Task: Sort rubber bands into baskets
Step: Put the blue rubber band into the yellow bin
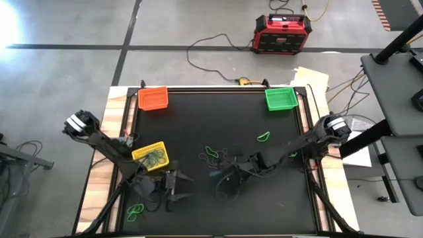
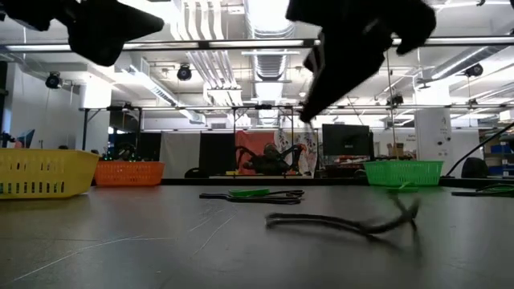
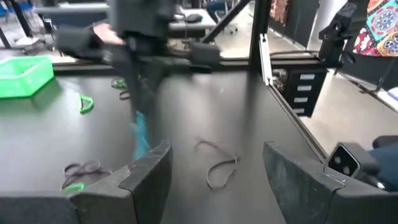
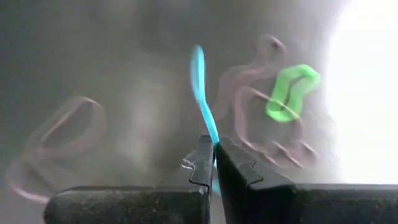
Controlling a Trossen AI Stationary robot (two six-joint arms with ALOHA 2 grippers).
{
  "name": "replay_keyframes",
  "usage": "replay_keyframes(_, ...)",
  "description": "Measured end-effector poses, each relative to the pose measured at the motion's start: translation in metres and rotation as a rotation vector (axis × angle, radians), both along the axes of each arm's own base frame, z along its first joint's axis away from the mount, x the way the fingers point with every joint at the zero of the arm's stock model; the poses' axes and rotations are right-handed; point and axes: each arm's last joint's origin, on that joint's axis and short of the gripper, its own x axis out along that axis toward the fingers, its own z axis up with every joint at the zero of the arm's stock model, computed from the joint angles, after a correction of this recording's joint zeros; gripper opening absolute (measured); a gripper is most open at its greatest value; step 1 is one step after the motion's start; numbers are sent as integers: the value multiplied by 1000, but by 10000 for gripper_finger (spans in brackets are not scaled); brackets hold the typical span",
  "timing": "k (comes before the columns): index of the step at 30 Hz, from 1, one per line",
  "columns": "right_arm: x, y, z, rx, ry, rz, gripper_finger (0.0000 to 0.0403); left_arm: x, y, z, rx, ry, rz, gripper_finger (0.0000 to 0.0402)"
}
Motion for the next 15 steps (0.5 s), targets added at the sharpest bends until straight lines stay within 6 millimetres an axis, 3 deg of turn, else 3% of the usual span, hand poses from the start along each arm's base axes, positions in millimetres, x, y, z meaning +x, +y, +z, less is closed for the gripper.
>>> replay_keyframes(9,-10,-41,14,-137,28,-184,9,-1,7,-1,-10,48,51,232)
replay_keyframes(15,1,-81,-6,-159,8,-253,9,8,16,-1,-41,57,15,232)
